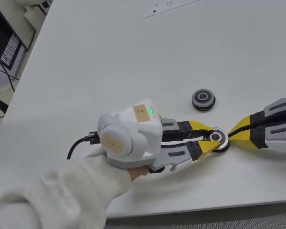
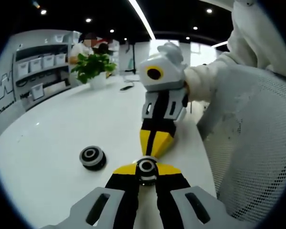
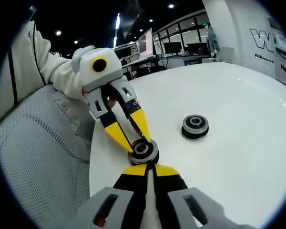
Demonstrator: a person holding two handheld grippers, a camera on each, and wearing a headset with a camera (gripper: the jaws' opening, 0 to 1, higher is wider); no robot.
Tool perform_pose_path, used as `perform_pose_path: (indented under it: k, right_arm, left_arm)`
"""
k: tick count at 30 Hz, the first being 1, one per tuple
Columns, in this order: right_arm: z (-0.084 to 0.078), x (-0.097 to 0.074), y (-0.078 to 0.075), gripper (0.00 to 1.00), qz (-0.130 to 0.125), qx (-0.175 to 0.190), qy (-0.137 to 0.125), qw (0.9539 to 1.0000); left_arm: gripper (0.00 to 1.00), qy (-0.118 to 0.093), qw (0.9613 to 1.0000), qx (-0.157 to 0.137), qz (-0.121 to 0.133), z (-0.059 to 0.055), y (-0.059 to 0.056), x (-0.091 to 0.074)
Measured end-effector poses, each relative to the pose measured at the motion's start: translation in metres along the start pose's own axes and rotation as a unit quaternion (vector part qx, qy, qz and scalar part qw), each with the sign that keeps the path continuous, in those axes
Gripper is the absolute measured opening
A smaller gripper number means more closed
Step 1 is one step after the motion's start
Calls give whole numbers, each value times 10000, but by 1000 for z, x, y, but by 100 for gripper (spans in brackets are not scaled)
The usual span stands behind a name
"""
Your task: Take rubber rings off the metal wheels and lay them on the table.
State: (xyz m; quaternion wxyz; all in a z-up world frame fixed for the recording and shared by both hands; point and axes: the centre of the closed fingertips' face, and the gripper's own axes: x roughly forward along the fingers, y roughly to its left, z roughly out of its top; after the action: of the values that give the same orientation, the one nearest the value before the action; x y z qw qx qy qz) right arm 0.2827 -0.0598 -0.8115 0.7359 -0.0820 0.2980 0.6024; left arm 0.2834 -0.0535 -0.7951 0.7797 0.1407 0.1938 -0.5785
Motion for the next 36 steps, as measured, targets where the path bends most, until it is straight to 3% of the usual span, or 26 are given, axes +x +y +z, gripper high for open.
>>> perform_pose_path:
  k: [3, 5, 8, 12, 16, 19, 21, 22, 23, 24, 27, 28, 34, 36]
  right_arm:
    - [-1, -1, 1, 1, -24, 325, 3, 9995]
    - [0, -1, 1, 0, -60, 273, -4, 9996]
    - [0, -1, 2, 0, -225, 469, 14, 9986]
    - [-1, -2, -3, 0, -468, 969, -177, 9940]
    - [-2, -4, -6, 0, -415, 1534, -280, 9869]
    - [-1, -5, -8, 0, -302, 2084, -439, 9766]
    - [1, -5, -10, 0, -210, 2513, -618, 9657]
    - [2, -5, -10, 0, -91, 2857, -724, 9555]
    - [3, -6, -10, 0, -12, 3024, -814, 9497]
    - [3, -6, -11, 0, 8, 3068, -836, 9481]
    - [10, -7, -10, 0, 186, 3363, -1058, 9356]
    - [6, -7, -12, 0, 131, 3299, -984, 9388]
    - [12, -6, -10, 0, 201, 3315, -1052, 9374]
    - [12, -5, -9, 0, 154, 3217, -1001, 9414]
  left_arm:
    - [13, 9, 10000, 18, 9, 0, 0, 0]
    - [13, 11, 10000, 10, 10, 0, 0, 0]
    - [13, 11, 10000, 12, 15, 0, 0, 0]
    - [13, 8, 10000, 2, 3, -1, 0, 0]
    - [13, 13, 10000, 35, 6, -1, 0, 0]
    - [13, 13, 10000, 37, 9, -1, 0, 0]
    - [13, 14, 10000, 43, 14, -1, 0, 0]
    - [13, 15, 10000, 45, 17, -1, 0, 0]
    - [13, 14, 10000, 48, 18, -2, 0, 0]
    - [13, 13, 10000, 45, 18, -2, 0, 0]
    - [13, 9, 10000, 40, 19, -2, 0, 0]
    - [13, 3, 10000, 35, 19, -2, 0, 0]
    - [13, -16, 10000, -6, 13, -2, 0, -1]
    - [13, -13, 10000, -37, 7, -3, 1, -1]
